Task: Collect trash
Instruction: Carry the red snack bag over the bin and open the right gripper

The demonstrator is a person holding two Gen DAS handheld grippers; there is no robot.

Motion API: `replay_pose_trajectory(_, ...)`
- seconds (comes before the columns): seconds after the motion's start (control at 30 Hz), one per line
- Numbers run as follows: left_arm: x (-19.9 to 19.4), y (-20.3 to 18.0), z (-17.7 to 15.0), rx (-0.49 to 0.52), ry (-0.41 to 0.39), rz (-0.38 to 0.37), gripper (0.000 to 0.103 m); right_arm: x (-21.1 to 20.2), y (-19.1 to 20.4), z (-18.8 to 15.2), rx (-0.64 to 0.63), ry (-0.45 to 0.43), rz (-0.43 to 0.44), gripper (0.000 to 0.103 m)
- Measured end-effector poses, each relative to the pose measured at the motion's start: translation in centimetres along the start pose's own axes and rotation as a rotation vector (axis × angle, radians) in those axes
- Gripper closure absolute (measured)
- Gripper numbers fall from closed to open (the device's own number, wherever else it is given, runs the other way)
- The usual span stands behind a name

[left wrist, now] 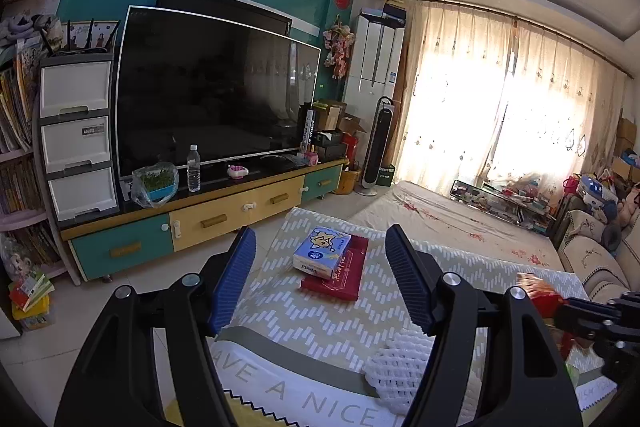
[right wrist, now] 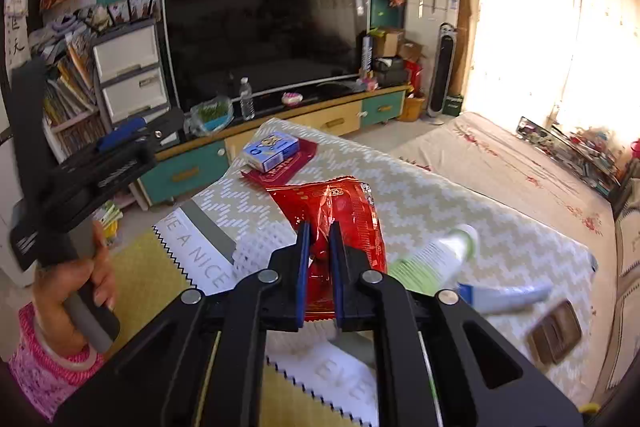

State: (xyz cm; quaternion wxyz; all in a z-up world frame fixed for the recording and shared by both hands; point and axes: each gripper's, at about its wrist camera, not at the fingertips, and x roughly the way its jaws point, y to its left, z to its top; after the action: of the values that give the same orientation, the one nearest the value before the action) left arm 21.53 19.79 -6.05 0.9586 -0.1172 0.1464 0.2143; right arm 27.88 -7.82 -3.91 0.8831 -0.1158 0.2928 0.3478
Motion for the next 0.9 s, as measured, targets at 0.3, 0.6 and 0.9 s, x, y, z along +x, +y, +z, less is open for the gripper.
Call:
replay_pose_trajectory(0.3,0.2,-1.7,-0.4,0.065,0.011,-0.014,0.036,-11.2,-7.5,-6.6,0.214,-0.110,-0.197,0.094)
replay_pose_trajectory(0.6,0.3,-3.1,-0.9,0.114,0.017,-0.042,0.036,-17.6,-17.5,-16.4,0.444,-0.009,-0.536,0.093)
replay_pose_trajectory(0.9,0.4,-4.7,-1.5,0.170,0.032,-0.081,0.036,-16.9,-25.2,-25.2,0.660,0.133,-0.661,0.074)
